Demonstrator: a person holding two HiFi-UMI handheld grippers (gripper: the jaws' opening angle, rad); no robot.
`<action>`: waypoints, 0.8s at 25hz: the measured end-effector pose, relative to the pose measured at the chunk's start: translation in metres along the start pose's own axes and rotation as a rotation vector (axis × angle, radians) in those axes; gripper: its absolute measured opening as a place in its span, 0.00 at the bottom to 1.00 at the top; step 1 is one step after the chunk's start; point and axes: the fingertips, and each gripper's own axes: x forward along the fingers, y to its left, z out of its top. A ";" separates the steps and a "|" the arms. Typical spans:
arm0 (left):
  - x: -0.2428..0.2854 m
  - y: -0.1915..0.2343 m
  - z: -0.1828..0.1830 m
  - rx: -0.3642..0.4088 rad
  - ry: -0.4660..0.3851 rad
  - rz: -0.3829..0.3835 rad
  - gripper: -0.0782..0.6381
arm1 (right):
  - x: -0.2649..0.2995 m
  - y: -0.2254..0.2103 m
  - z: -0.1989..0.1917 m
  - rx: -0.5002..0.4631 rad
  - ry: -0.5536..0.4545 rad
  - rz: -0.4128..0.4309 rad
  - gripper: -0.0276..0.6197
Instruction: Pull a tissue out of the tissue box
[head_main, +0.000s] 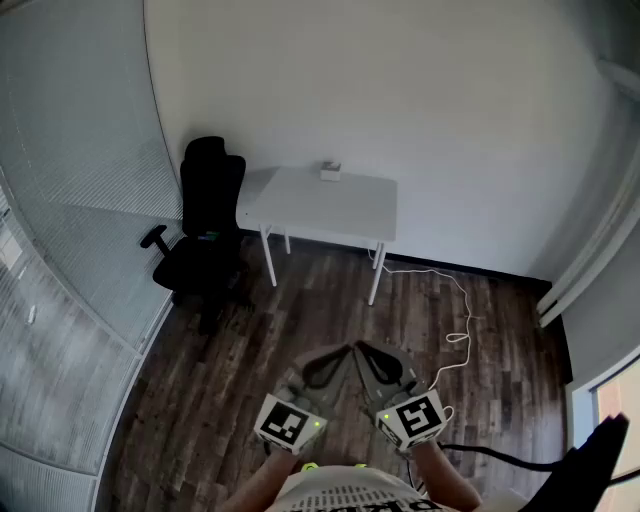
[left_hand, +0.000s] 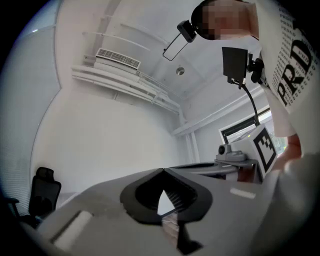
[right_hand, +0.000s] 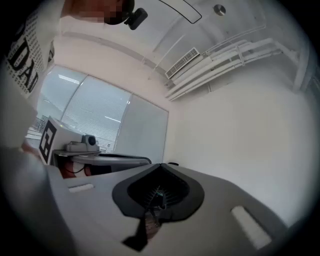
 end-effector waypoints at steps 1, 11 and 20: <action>0.004 0.005 -0.001 0.009 -0.001 -0.001 0.10 | 0.005 -0.004 -0.001 0.002 -0.011 0.000 0.05; -0.005 0.028 -0.004 0.040 -0.026 0.004 0.10 | 0.027 0.006 -0.005 0.000 -0.040 -0.010 0.05; -0.020 0.035 -0.011 0.011 -0.025 0.023 0.10 | 0.033 0.022 -0.014 -0.021 -0.006 -0.011 0.06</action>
